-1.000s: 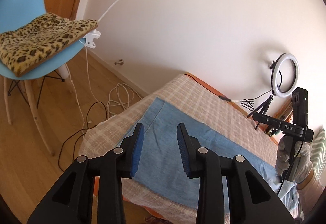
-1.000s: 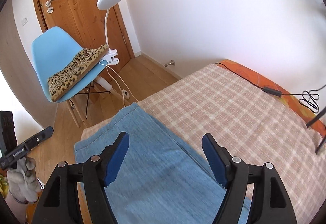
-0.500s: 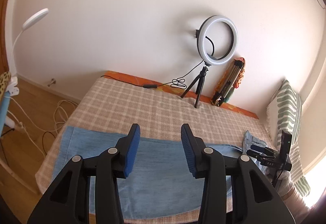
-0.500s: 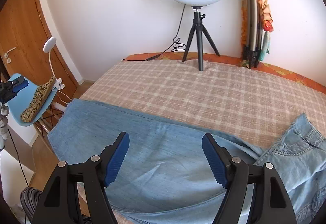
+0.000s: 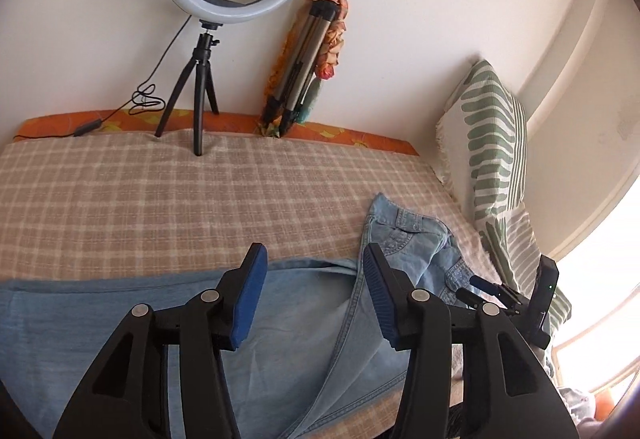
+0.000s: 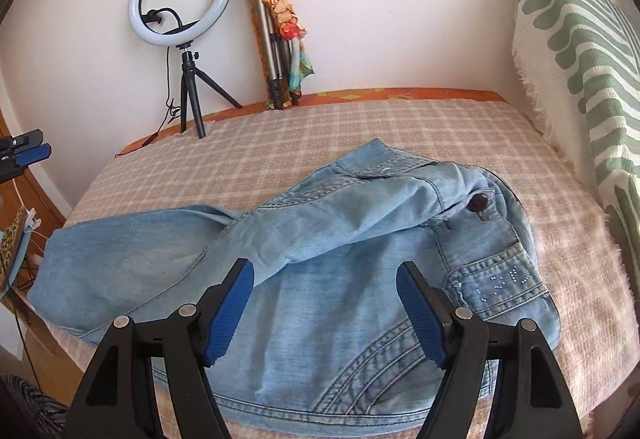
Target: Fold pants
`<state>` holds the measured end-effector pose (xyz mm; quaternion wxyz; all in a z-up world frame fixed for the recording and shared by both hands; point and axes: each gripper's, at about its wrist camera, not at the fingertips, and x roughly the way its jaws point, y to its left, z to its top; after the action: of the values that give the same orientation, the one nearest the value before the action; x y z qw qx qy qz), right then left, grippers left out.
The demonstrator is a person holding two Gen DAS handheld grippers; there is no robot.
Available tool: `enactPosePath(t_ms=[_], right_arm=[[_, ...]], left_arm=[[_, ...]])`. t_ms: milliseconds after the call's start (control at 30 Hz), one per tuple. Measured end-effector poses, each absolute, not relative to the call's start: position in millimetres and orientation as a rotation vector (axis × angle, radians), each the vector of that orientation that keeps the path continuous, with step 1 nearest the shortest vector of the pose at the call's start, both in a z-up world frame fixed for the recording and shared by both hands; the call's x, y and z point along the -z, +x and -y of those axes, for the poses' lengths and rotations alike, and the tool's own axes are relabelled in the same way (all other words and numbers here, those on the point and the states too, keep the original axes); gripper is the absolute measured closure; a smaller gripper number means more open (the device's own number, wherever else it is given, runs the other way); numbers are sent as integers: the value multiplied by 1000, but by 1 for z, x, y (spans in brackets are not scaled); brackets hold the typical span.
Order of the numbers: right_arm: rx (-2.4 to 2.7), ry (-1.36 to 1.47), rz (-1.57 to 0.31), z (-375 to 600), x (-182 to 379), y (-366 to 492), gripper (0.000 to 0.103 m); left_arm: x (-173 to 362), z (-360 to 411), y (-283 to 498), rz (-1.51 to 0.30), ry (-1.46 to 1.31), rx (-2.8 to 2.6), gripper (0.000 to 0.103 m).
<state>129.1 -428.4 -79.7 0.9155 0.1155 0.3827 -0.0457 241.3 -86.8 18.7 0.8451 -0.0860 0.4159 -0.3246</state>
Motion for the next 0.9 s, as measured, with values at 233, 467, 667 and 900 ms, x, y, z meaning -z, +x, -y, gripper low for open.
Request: enactPosePath(t_ms=[233,467,667,900], right_arm=[[208,364,-796,515,86,93,27],[261,335,-799,554,85,77,27],[254,534,-847,594,115,76,27],[250,644,-887,611,141,69,27]], left_arm=[[44,209,282,-1071,-240,791,42],[106,275,322,-1243,-288,763,41],[141,289,330,-1368,-373,797,41],[146,291,330,-1344,-466,798,44]])
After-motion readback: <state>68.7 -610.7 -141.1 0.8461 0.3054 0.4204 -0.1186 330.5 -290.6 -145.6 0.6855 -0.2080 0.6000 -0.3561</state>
